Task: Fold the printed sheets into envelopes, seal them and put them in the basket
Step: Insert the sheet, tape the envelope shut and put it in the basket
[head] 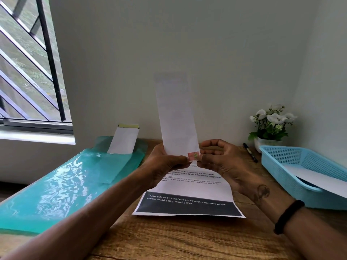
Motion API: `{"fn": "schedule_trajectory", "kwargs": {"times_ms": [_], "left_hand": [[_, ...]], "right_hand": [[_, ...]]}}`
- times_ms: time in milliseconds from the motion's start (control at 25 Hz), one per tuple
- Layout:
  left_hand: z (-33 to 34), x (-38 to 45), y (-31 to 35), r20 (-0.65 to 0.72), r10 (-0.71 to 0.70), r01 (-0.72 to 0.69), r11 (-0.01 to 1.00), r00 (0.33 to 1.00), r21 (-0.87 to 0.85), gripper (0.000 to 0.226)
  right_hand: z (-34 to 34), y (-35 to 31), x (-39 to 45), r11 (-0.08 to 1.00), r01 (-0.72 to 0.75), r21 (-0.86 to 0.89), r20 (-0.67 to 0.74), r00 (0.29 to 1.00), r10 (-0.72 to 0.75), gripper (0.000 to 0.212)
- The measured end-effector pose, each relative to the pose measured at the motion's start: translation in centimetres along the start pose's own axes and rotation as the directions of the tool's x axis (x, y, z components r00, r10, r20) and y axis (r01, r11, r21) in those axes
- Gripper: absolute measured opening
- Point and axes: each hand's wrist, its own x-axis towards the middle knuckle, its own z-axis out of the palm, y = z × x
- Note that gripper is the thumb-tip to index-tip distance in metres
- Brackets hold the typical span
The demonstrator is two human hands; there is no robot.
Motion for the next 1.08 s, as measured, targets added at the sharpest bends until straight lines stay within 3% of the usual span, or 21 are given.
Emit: {"fn": "schedule_trajectory", "kwargs": {"times_ms": [240, 560, 800, 920, 1080], "left_hand": [[0.1, -0.1, -0.3, 0.048, 0.023, -0.024, 1.000, 0.999, 0.021, 0.069], [0.0, 0.1, 0.0, -0.004, 0.023, -0.023, 0.996, 1.000, 0.089, 0.050], [-2.3, 0.8, 1.7, -0.197, 0.166, -0.186, 0.979, 0.966, -0.088, 0.029], [-3.2, 0.9, 1.8, -0.264, 0.187, -0.208, 0.977, 0.946, -0.054, 0.023], [-2.8, 0.7, 2.7, -0.211, 0.280, -0.282, 0.959, 0.937, 0.020, 0.017]], "right_hand": [[0.1, 0.3, -0.2, 0.996, 0.024, -0.087, -0.006, 1.000, -0.025, 0.043], [0.3, -0.1, -0.4, 0.991, 0.011, -0.131, -0.070, 0.997, -0.021, 0.031], [-0.1, -0.4, -0.5, 0.950, 0.044, -0.309, -0.069, 0.995, -0.069, 0.028], [0.2, -0.5, -0.6, 0.877, 0.099, -0.470, -0.105, 0.980, -0.167, 0.024], [0.4, -2.7, -1.0, 0.629, 0.269, -0.729, -0.061, 0.890, -0.452, 0.024]]}}
